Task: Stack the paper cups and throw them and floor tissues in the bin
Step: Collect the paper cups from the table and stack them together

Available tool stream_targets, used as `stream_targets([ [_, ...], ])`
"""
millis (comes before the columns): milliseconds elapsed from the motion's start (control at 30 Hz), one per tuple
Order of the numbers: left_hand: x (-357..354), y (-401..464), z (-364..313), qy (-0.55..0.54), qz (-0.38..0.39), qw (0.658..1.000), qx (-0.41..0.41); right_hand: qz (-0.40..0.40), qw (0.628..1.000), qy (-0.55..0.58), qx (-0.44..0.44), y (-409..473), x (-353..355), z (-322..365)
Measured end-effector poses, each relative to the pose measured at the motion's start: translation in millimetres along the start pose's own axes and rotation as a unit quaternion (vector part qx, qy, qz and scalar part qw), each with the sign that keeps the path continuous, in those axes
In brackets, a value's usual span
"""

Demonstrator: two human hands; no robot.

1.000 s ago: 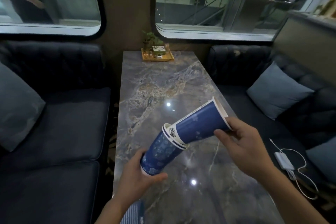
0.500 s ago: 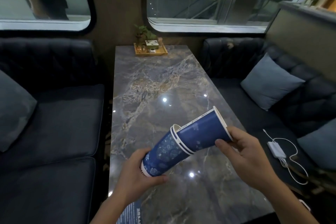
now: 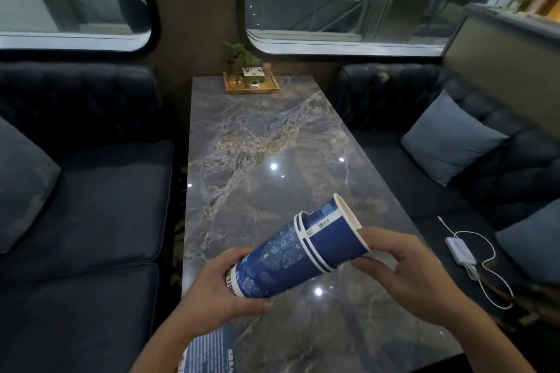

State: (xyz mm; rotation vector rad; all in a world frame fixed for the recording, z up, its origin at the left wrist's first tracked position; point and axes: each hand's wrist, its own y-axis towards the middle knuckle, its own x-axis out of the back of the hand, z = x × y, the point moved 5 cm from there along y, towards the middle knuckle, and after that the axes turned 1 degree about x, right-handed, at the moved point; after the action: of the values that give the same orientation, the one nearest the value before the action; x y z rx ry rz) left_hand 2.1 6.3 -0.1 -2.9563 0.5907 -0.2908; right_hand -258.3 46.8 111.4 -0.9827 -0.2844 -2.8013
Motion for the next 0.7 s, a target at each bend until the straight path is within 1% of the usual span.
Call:
stream_targets([
  [233, -4.7, -1.8, -9.1, -0.006, 0.017, 1.0, -0.007, 0.025, 0.999, -0.013, 0.02, -3.1, -8.3, 6.8],
  [367, -4.3, -3.3, -11.6, -0.007, 0.017, 1.0, -0.019, 0.031, 0.999, -0.016, 0.01, -8.0, -15.2, 6.5],
  [600, 0.2, -9.8, -12.4, 0.005, 0.013, 0.999, -0.033, 0.079, 0.997, 0.001, 0.009, -12.6, -29.3, 8.3],
  [667, 0.2, -11.5, -10.9, 0.003, 0.015, 0.999, -0.031, 0.054, 0.999, 0.008, 0.004, -13.9, -29.4, 6.6],
  [700, 0.3, -12.7, -10.1, 0.004, 0.015, 0.999, -0.03, 0.02, 1.0, 0.016, 0.002, -14.5, -27.2, 6.3],
])
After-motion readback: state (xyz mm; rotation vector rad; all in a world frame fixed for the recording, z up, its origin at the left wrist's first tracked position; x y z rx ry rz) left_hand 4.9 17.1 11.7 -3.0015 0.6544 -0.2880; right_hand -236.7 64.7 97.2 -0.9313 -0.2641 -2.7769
